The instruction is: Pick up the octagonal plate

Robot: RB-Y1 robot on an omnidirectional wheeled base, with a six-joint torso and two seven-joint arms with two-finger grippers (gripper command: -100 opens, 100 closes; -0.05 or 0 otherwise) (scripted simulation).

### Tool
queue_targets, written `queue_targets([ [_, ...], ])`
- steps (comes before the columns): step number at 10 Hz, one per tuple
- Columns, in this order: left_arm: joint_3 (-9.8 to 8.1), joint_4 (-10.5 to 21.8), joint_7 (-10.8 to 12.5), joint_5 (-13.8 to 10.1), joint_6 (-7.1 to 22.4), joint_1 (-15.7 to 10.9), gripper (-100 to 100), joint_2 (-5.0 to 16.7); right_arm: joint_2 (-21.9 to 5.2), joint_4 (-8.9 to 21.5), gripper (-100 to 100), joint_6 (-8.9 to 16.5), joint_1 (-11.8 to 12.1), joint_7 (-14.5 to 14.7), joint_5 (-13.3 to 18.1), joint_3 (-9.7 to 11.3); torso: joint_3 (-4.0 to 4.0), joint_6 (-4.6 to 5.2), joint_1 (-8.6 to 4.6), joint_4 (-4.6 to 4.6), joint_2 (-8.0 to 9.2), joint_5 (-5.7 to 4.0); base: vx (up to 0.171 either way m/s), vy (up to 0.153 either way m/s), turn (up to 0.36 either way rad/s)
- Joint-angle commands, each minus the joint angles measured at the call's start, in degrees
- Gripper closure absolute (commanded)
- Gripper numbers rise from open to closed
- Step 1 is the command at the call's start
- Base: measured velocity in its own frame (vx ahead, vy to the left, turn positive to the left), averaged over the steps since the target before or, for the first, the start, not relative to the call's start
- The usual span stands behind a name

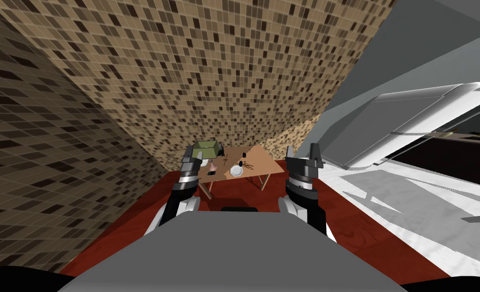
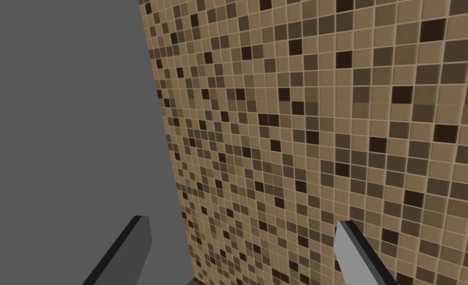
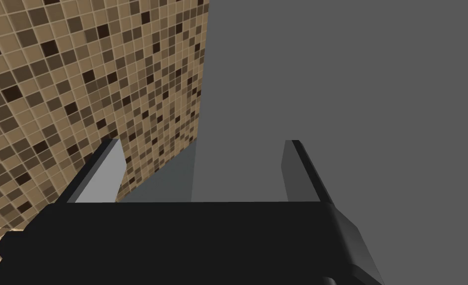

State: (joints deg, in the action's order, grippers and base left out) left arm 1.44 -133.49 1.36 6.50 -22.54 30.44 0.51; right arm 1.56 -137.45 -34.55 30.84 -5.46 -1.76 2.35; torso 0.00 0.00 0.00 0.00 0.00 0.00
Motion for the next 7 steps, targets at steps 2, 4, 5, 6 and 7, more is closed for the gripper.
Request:
queue_targets([
  [2, 0.11, 1.85, 0.23, -0.37, 1.86, -0.81, -100, 3.68, 0.00, 0.00, 0, 0.00, 0.00, 0.00, 0.00, 0.00, -0.02, 0.00, -0.01, -0.01, -0.03, 0.00, 0.015, -0.016, -0.007],
  [4, 0.21, 3.70, 0.47, -0.74, 3.73, -1.62, -100, 5.43, 0.00, 0.00, 0, 0.00, 0.00, 0.00, 0.00, 0.00, -0.05, 0.00, -0.08, -0.02, -0.08, -0.02, 0.021, -0.025, -0.007],
  [5, 0.28, 4.81, 0.61, -0.96, 4.84, -2.10, -100, 6.11, 0.00, 0.00, 0, 0.00, 0.00, 0.00, 0.00, 0.00, -0.06, 0.00, -0.08, -0.02, -0.10, -0.02, 0.024, -0.026, -0.008],
  [6, 0.35, 6.00, 0.76, -1.20, 6.05, -2.62, -100, 6.68, 0.00, 0.00, 0, 0.00, 0.00, 0.00, 0.00, 0.00, -0.07, 0.00, -0.09, -0.03, -0.11, -0.02, 0.024, -0.033, -0.009],
  [7, 0.42, 7.28, 0.92, -1.46, 7.33, -3.18, -100, 7.16, 0.00, 0.00, 0, 0.00, 0.00, 0.00, 0.00, 0.00, -0.07, 0.00, -0.11, -0.03, -0.11, -0.02, 0.026, -0.029, -0.011],
])
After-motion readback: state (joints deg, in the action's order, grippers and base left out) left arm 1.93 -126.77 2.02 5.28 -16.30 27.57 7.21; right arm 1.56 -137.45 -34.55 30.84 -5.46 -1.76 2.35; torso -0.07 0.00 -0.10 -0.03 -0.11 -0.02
